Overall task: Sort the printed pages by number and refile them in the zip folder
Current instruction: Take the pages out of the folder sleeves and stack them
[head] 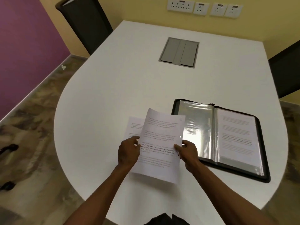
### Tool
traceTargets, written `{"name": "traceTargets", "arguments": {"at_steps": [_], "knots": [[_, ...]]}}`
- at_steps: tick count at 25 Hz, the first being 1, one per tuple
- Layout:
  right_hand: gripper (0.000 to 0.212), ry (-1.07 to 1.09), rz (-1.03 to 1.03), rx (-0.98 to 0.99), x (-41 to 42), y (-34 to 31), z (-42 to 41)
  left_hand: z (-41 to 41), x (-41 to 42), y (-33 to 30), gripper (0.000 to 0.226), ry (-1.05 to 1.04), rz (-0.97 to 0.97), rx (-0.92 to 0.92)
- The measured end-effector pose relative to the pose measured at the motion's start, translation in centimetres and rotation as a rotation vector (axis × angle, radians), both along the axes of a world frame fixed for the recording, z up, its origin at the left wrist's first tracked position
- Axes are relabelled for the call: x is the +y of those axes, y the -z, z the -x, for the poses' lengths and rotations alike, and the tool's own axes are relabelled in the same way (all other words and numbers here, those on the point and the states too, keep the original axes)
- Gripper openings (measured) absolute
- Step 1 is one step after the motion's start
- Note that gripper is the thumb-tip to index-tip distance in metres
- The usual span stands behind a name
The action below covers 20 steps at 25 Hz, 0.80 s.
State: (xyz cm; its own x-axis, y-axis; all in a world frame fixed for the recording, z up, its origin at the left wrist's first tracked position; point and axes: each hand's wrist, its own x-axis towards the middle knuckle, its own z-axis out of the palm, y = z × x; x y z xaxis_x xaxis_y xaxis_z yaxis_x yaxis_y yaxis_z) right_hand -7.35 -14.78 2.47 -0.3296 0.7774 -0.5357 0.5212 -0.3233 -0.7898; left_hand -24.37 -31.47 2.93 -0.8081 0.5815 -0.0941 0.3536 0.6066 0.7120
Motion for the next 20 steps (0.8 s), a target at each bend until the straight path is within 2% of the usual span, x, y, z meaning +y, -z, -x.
{"name": "traceTargets", "arguments": {"at_steps": [3,5,7,9,12,15,16,18,20], "knots": [[0.012,-0.070,-0.044,-0.077,-1.4,1.7,4.9,3.8,-0.5,1.9,0.051,0.232,0.063,0.378],[0.010,-0.124,-0.111,-0.175,-2.1,2.7,7.2,6.0,-0.7,2.9,0.053,0.357,0.161,0.522],[0.020,-0.128,-0.227,-0.245,-2.6,3.0,8.8,7.6,-0.6,4.2,0.045,0.428,0.288,0.590],[0.034,-0.188,-0.381,-0.241,-2.7,3.2,9.4,8.3,-0.7,5.8,0.039,0.486,0.378,0.597],[0.046,-0.430,-0.542,-0.285,-2.3,4.3,9.4,8.8,-1.2,7.7,0.040,0.564,0.410,0.576],[0.019,-0.694,-0.653,-0.414,-1.5,5.9,9.4,9.0,-1.5,9.0,0.043,0.623,0.423,0.556],[0.019,-0.776,-0.657,-0.461,-1.3,6.2,9.4,9.1,-1.6,9.5,0.044,0.633,0.446,0.557],[0.034,-0.899,-0.671,-0.560,-1.3,6.9,9.2,9.3,-1.7,10.2,0.046,0.644,0.481,0.520],[0.052,-0.976,-0.687,-0.634,-1.4,7.5,8.8,9.5,-1.8,10.8,0.049,0.646,0.545,0.407]]}}
